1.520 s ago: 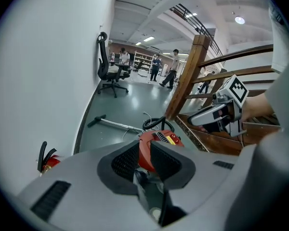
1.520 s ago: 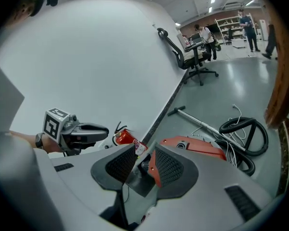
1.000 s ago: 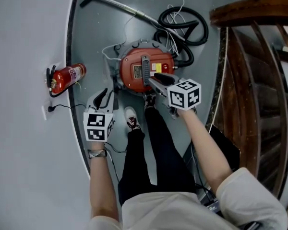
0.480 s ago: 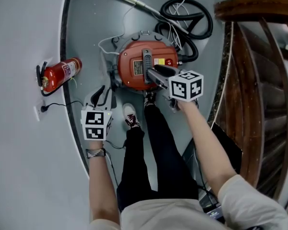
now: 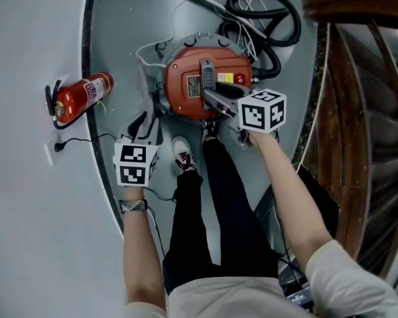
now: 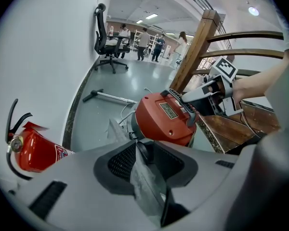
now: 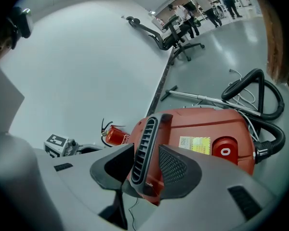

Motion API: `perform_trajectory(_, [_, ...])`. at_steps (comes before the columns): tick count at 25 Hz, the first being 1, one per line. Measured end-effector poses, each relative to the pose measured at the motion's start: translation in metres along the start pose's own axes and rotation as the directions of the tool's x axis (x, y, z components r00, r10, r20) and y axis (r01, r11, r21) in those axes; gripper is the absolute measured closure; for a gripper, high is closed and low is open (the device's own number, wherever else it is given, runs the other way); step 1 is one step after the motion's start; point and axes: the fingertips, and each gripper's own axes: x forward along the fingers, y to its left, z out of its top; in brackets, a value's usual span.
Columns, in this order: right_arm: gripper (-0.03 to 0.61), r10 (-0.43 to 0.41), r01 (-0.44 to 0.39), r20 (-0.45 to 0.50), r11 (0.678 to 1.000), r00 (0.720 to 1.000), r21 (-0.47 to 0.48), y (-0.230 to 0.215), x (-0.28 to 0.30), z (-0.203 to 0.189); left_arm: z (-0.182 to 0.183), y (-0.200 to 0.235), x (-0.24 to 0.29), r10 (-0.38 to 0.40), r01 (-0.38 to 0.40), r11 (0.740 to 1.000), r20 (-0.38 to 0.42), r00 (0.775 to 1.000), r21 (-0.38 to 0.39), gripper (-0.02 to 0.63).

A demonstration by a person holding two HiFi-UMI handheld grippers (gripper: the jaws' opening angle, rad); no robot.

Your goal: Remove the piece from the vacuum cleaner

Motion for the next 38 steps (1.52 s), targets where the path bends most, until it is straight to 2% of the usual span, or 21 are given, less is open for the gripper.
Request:
perform_trajectory(4, [0.422,0.023,-0.023,0.004,1.0,1.0,0.012,0.0,0.003,-0.003,-0.01,0.0,0.013,0.001,-0.002,1.0,-0.027,1.0,-0.014,0.499])
perform_trajectory(9, [0.423,0.041,-0.041,0.005,0.998,0.999,0.038,0.002,0.008,-0.004,-0.018,0.005,0.024,0.038,-0.039,0.998,-0.038,0.999,-0.039,0.495])
perform_trajectory(15, [0.423,0.011,-0.011,0.004,0.999,1.0,-0.043,0.004,0.013,-0.007,-0.023,0.01,0.037,0.12,-0.123,0.989,-0.043,0.992,-0.076,0.483])
perform_trajectory(18, [0.423,0.035,-0.035,0.027,0.999,0.999,0.003,0.004,0.014,-0.007,-0.026,0.011,0.045,0.125,-0.126,0.991,-0.036,0.992,-0.053,0.481])
perform_trajectory(21, [0.422,0.06,-0.062,0.056,0.998,0.997,0.031,0.004,0.014,-0.006,-0.028,0.012,0.048,0.122,-0.123,0.991,-0.026,0.992,-0.061,0.483])
perform_trajectory(23, [0.42,0.061,-0.062,0.063,0.998,0.996,0.019,0.004,0.013,-0.006,-0.028,0.012,0.047,0.141,-0.142,0.988,-0.018,0.99,-0.064,0.493])
perform_trajectory(27, [0.414,0.048,-0.048,0.077,0.999,0.996,-0.005,0.004,0.014,-0.004,-0.03,0.017,0.045,0.189,-0.189,0.978,-0.007,0.982,-0.086,0.559])
perform_trajectory(29, [0.411,0.041,-0.04,0.08,0.999,0.996,-0.013,0.005,0.014,-0.004,-0.031,0.018,0.044,0.192,-0.192,0.977,-0.004,0.981,-0.088,0.566])
perform_trajectory(34, [0.402,0.022,-0.019,0.093,0.999,0.995,-0.035,0.003,0.013,-0.004,-0.031,0.02,0.044,0.224,-0.225,0.974,-0.021,0.974,-0.036,0.578])
perform_trajectory(38, [0.399,0.016,-0.012,0.094,0.999,0.995,-0.044,0.004,0.014,-0.005,-0.032,0.02,0.045,0.254,-0.254,0.967,-0.014,0.967,-0.032,0.581])
